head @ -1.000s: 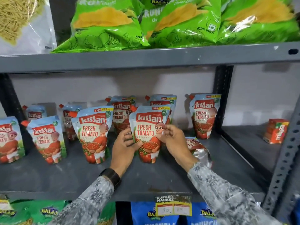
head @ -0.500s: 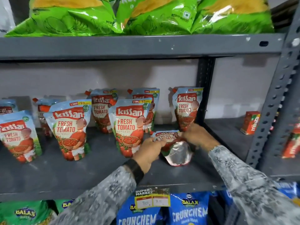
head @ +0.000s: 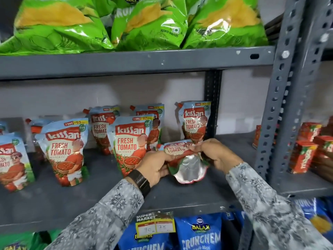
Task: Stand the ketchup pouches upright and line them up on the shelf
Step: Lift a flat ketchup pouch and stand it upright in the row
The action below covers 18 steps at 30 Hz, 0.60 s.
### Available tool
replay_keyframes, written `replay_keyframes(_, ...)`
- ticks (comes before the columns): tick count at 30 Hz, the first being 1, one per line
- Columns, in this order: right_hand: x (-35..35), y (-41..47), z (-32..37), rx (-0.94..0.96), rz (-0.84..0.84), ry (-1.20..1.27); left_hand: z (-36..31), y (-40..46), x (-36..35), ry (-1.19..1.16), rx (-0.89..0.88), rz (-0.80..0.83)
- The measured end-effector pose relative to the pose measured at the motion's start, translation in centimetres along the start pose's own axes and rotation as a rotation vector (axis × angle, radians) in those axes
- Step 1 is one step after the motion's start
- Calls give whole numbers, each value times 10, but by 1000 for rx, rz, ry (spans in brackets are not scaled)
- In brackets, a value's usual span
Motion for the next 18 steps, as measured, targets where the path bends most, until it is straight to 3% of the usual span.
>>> replay_keyframes(9, 9, -8, 3, 382, -385, 60, -8, 2, -24, 333, -602, -48)
replay_keyframes(18, 8, -17, -63, 429, -329, 112, 35, 26, -7, 438, -608, -27)
Point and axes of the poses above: each hand's wrist, its own y-axis towards the middle knuckle, its own x-axis out of the back of the hand, z = x × y, the point moved 2 cm from there along y, towards the middle knuckle, and after that the axes turned 6 degrees about z, right-handed, at the moved point
